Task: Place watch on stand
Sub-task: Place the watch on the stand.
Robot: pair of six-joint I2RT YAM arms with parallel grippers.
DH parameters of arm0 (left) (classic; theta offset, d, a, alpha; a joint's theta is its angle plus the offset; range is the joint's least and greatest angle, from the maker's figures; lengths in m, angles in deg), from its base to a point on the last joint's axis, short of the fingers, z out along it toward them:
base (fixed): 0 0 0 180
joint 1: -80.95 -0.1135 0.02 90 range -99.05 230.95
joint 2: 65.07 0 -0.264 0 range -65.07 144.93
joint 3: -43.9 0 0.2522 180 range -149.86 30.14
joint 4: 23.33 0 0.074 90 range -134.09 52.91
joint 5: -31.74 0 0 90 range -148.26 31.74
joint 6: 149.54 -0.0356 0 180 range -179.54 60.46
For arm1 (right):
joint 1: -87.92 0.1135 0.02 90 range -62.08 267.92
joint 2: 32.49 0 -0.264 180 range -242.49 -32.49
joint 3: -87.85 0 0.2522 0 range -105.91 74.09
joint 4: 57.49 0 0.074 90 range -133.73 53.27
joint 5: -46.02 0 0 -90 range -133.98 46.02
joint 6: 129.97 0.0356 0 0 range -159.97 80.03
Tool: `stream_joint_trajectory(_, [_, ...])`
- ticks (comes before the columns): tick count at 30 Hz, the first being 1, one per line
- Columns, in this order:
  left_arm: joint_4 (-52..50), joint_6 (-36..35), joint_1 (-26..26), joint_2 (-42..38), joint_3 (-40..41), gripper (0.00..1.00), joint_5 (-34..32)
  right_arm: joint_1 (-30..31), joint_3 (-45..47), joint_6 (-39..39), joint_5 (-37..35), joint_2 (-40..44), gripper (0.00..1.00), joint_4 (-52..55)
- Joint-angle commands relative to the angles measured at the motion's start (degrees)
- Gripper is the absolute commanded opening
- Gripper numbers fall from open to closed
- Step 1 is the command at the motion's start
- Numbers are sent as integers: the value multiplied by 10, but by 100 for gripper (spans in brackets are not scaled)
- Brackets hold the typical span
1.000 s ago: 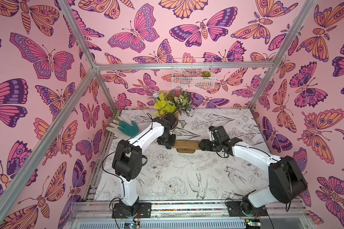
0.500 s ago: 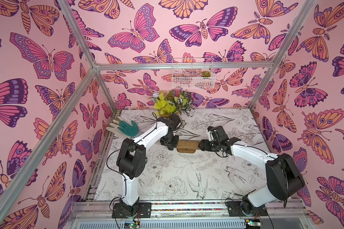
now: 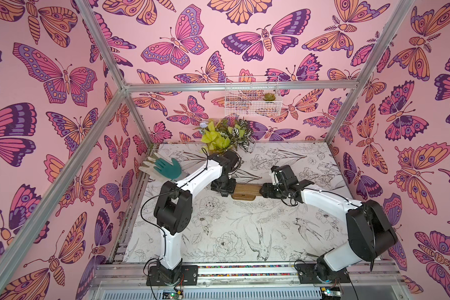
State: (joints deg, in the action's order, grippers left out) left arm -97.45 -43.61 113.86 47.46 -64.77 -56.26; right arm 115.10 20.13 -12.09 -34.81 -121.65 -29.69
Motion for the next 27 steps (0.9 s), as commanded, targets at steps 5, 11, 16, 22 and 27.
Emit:
stream_joint_trajectory(5, [13, 9, 10, -28, 1, 73, 11, 11, -16, -8, 12, -1, 62, -6])
stream_joint_trajectory(11, [30, 14, 13, -42, 11, 68, 4, 10, -14, -8, 14, -1, 61, -7])
stream_joint_trajectory(16, [34, 11, 15, -27, -2, 55, 23, 11, -13, -8, 14, 1, 60, -7])
stream_joint_trajectory(22, [34, 10, 18, -1, -25, 45, 29, 11, -12, -9, 14, 2, 59, -5])
stream_joint_trajectory(27, [34, 12, 18, 14, -48, 39, 29, 11, -12, -10, 14, 1, 59, -5])
